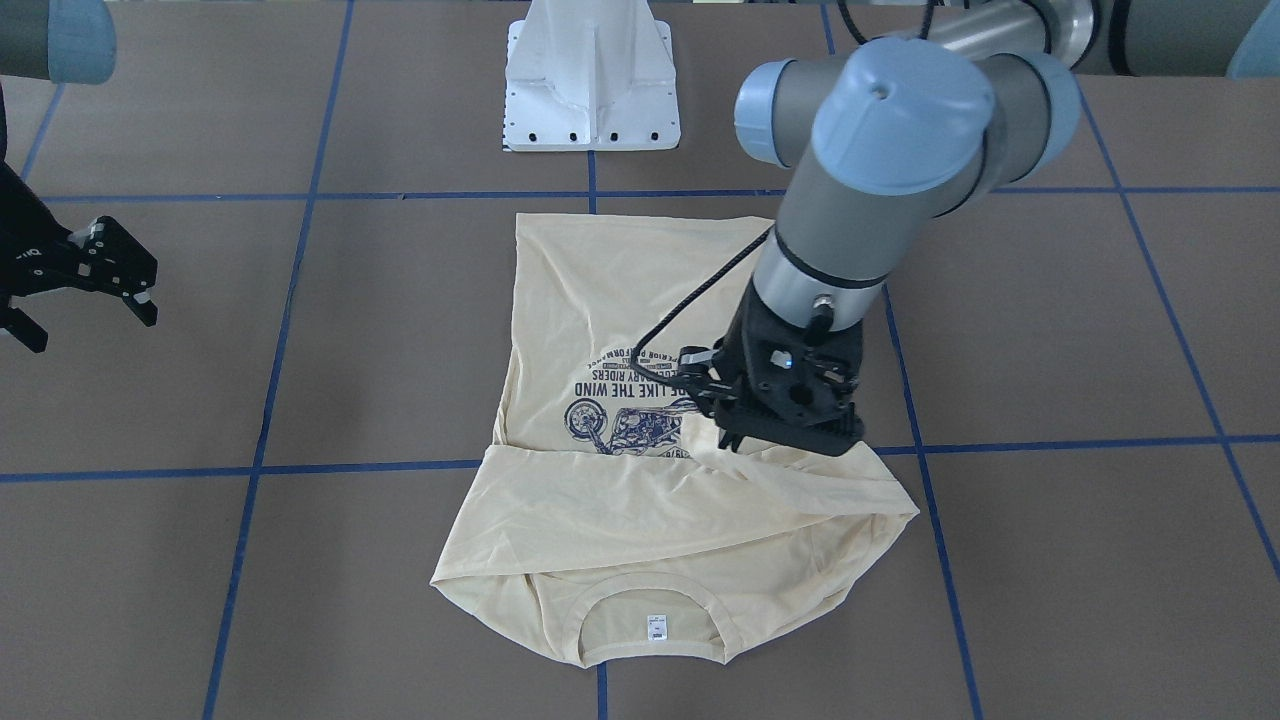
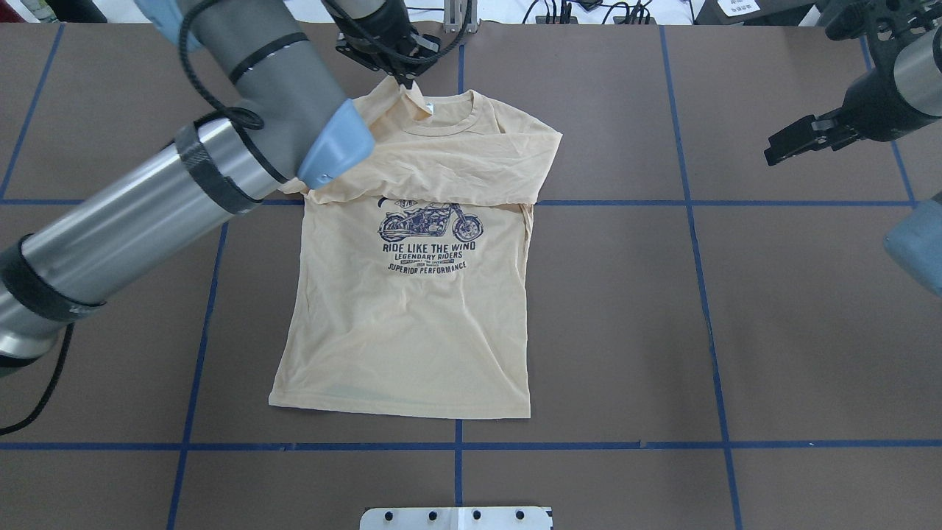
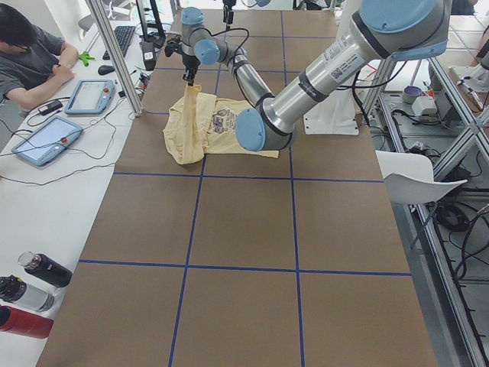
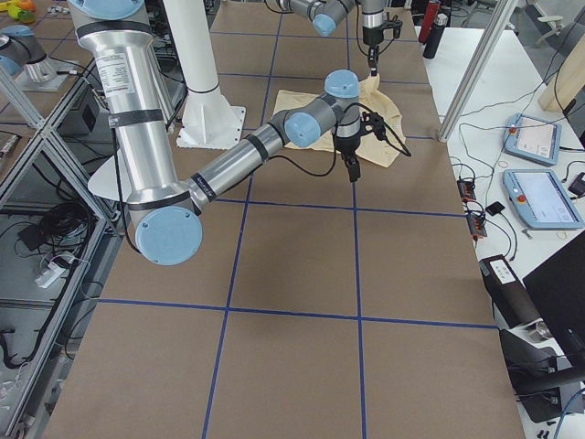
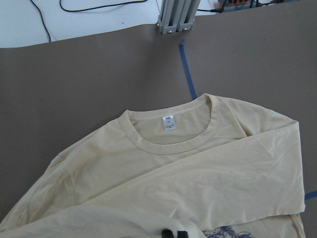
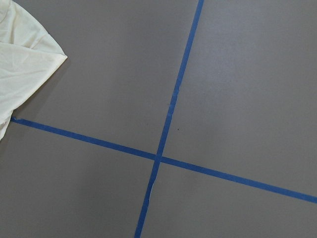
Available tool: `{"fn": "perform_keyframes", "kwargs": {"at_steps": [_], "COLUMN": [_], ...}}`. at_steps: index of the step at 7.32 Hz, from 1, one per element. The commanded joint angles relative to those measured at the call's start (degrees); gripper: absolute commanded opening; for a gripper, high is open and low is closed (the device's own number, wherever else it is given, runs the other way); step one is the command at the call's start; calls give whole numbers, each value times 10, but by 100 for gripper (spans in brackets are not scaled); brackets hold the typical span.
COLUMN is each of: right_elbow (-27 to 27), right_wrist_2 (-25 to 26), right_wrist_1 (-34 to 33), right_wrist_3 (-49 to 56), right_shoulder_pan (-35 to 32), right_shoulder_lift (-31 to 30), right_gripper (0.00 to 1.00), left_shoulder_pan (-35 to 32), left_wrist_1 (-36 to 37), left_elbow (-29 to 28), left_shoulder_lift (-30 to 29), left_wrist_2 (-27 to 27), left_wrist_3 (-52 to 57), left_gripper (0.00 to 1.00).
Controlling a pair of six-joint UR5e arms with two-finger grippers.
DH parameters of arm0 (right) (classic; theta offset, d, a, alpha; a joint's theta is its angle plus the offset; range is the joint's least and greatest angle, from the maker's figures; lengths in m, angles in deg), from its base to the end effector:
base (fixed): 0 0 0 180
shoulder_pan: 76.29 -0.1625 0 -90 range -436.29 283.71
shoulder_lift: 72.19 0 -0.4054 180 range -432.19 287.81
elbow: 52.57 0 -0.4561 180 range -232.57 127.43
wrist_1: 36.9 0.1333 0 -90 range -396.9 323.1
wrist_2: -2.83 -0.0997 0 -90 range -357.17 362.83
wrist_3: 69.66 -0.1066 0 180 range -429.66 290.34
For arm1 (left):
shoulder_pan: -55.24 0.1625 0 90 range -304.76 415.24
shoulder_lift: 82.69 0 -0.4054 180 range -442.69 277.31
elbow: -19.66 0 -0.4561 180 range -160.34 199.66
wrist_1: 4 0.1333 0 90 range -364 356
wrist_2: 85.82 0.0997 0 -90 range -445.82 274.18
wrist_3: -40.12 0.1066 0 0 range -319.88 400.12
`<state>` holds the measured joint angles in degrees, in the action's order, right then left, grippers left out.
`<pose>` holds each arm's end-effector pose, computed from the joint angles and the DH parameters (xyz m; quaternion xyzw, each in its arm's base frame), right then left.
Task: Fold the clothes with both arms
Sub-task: 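Carry the sleeve with the left gripper across the shirt body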
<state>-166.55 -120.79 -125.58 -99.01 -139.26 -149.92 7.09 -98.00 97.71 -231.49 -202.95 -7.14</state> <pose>-0.2007 -0.5567 0.2985 0.1424 -0.3869 -0.0748 0.9080 0.4675 -0.6489 0.0223 0.1488 0.4438 0.0592 0.8817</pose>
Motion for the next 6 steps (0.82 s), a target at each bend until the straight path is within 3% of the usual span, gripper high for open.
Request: {"fn": "perform_keyframes", "kwargs": {"at_steps": [1, 3, 6], "right_elbow": [1, 0, 0], "right_wrist_2": [0, 0, 0], "right_wrist_1": [0, 0, 0], "right_wrist_3": [0, 0, -1], "right_shoulder_pan": [0, 0, 0], "right_shoulder_lift": [1, 1, 1], "right_gripper": [100, 100, 100], "left_shoulder_pan": [38, 44, 67], "left_wrist_1": [-48, -126, -142], "left_elbow": [-107, -187, -251], "left_shoulder_lift": [-68, -86, -129], "left_wrist_2": [12, 29, 40], "left_wrist_3": [-43, -53, -96], "left_gripper": [0, 0, 0]}}
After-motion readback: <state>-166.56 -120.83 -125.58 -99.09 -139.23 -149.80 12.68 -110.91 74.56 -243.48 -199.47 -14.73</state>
